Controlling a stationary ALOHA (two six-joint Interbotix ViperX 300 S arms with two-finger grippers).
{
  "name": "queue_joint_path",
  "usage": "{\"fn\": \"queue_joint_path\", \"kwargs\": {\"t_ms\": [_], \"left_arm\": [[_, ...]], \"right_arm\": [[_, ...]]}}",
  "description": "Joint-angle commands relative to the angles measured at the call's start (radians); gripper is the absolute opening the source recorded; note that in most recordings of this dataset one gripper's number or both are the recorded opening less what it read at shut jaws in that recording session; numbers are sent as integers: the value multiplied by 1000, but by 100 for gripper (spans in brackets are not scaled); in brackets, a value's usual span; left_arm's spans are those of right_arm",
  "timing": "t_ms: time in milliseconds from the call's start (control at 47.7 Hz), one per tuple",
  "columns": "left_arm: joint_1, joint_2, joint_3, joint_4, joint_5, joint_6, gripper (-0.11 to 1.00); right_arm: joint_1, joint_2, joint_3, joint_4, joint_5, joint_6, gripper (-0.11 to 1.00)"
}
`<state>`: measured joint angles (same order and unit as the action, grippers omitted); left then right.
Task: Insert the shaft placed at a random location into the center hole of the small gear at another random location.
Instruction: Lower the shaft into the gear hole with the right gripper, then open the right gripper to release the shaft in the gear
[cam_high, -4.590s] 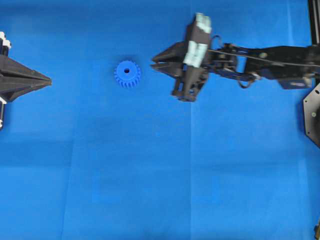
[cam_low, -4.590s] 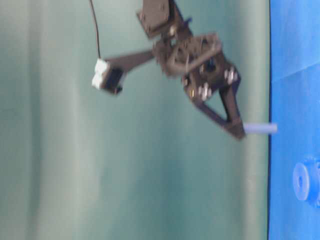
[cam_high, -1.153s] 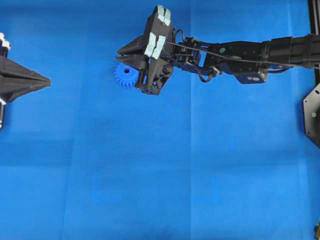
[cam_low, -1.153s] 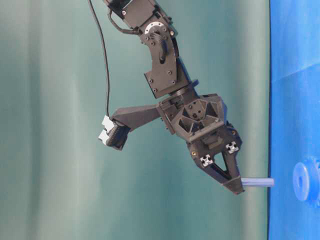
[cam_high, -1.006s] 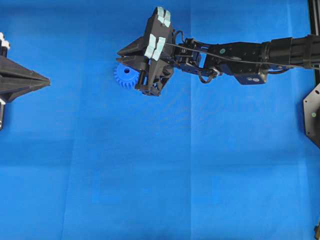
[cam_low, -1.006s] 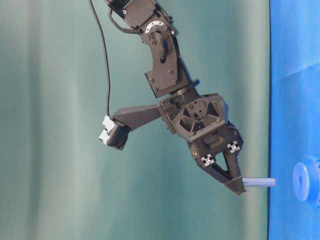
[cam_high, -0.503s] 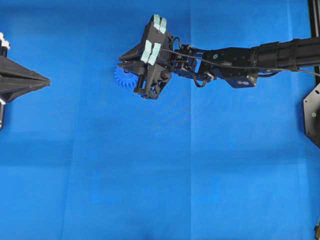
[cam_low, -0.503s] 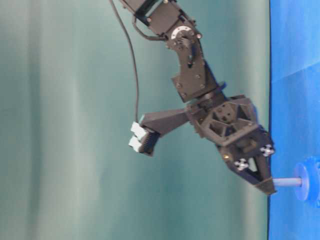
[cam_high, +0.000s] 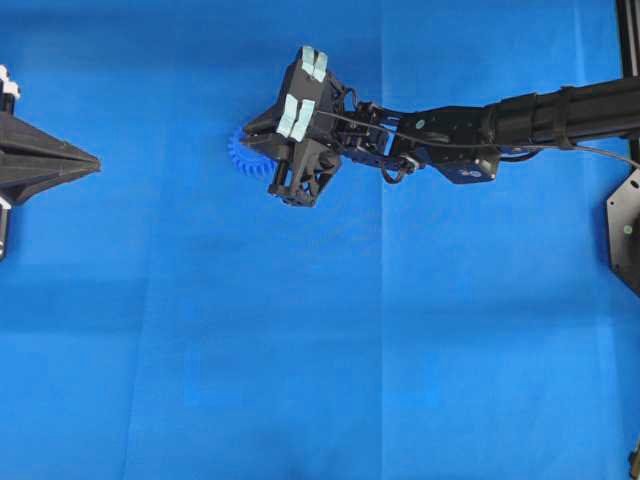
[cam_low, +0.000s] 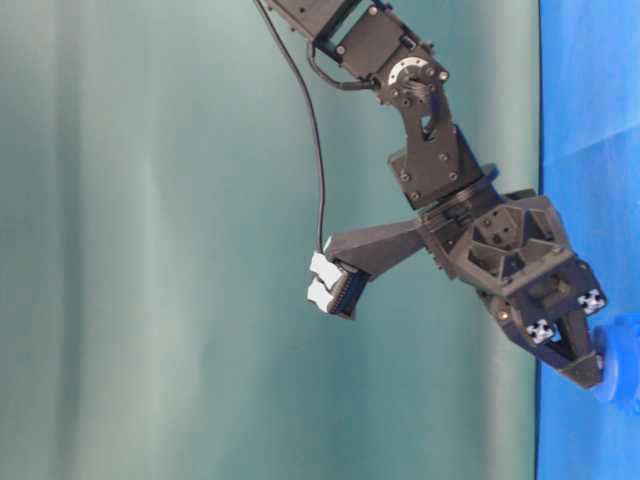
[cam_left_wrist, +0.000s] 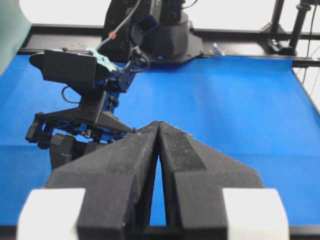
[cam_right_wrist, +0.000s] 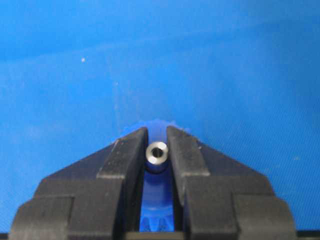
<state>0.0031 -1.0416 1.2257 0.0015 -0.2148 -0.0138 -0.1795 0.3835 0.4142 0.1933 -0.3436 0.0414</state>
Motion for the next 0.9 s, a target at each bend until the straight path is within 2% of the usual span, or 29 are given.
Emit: {"fn": "queue_joint_path", "kwargs": {"t_ms": [0, 440, 524, 713, 776, 880], "left_arm": [[0, 5, -14, 2, -5, 0, 0], [0, 5, -14, 2, 2, 2, 0], [0, 5, -14, 2, 2, 2, 0], [-2, 3, -14, 2, 0, 0, 0], [0, 3, -14, 2, 0, 0, 0], [0, 3, -14, 2, 0, 0, 0]], "right_arm": [[-2, -20, -6, 3, -6, -2, 2], [-2, -20, -11, -2, -5, -6, 5], [-2, -23, -11, 0, 0, -2, 18], [2, -57, -8, 3, 20, 0, 73], [2, -77, -5, 3, 20, 0, 88], [2, -117, 2, 3, 20, -3, 84]]}}
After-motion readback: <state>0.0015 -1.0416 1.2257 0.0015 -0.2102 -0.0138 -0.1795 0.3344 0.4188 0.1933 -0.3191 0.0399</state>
